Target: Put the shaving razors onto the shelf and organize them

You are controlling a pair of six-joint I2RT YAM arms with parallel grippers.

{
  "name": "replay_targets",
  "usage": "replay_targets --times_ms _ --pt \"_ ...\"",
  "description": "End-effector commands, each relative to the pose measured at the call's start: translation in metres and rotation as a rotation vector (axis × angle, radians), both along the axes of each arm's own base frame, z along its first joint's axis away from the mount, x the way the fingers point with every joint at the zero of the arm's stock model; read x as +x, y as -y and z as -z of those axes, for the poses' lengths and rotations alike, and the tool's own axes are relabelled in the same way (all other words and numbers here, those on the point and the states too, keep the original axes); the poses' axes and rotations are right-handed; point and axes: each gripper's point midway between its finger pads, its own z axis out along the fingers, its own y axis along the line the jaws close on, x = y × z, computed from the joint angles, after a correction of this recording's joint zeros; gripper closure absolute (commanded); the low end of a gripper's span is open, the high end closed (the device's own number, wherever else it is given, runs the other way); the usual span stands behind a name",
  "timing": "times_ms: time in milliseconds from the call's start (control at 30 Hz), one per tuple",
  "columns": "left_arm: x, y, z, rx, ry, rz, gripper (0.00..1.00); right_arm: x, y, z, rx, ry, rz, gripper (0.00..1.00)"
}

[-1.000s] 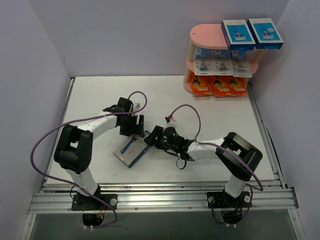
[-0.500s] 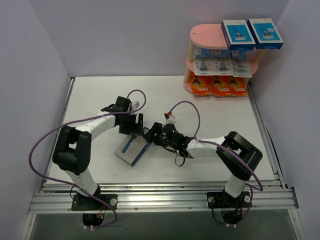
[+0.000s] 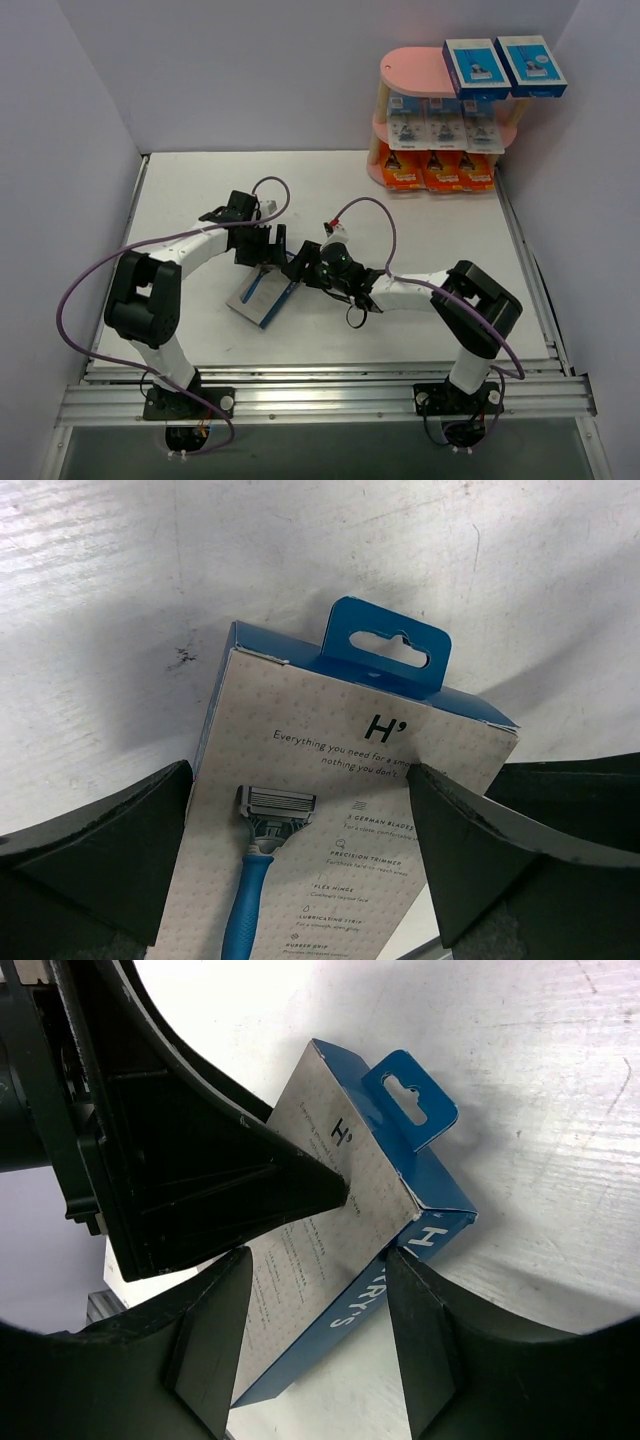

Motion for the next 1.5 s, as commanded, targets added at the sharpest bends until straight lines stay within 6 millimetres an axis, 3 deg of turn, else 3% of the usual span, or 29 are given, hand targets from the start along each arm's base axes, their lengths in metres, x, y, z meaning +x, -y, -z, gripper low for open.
replay_targets --times_ms 0,267,767,967,1200,1267,1300,1367,1433,1467 --pt "-0.024 0.053 -0.038 -0.239 -0.028 0.143 0.06 0.0 -0.064 -0.149 0.429 0.251 -0.143 0.5" --pt "-0.018 0.042 -0.054 -0.233 0.045 0.119 0.06 0.0 -0.066 -0.145 0.444 0.241 -0.143 0.5" --pt "-0.02 0.044 -0.06 -0.257 0.04 0.111 0.06 -0.002 -0.069 -0.173 0.49 0.276 -0.163 0.5" --pt "-0.016 0.041 -0.092 -0.288 0.116 0.097 0.06 -0.006 -0.063 -0.191 0.485 0.307 -0.168 0.5" --pt "-0.014 0.041 -0.154 -0.392 0.259 0.026 0.06 -0.01 -0.051 -0.21 0.399 0.383 -0.178 0.5" --pt "-0.016 0.042 -0.158 -0.421 0.272 0.004 0.06 -0.013 -0.047 -0.22 0.384 0.423 -0.189 0.49" --pt "-0.016 0.045 -0.172 -0.466 0.303 -0.005 0.06 -0.014 -0.046 -0.219 0.365 0.422 -0.196 0.49" --pt "-0.02 0.046 -0.171 -0.5 0.31 -0.014 0.06 -0.019 -0.044 -0.231 0.356 0.462 -0.217 0.49" --pt "-0.02 0.051 -0.187 -0.565 0.366 -0.002 0.06 -0.025 -0.041 -0.237 0.333 0.482 -0.233 0.49" --pt "-0.023 0.051 -0.18 -0.574 0.361 -0.003 0.06 -0.029 -0.042 -0.243 0.324 0.499 -0.242 0.49"
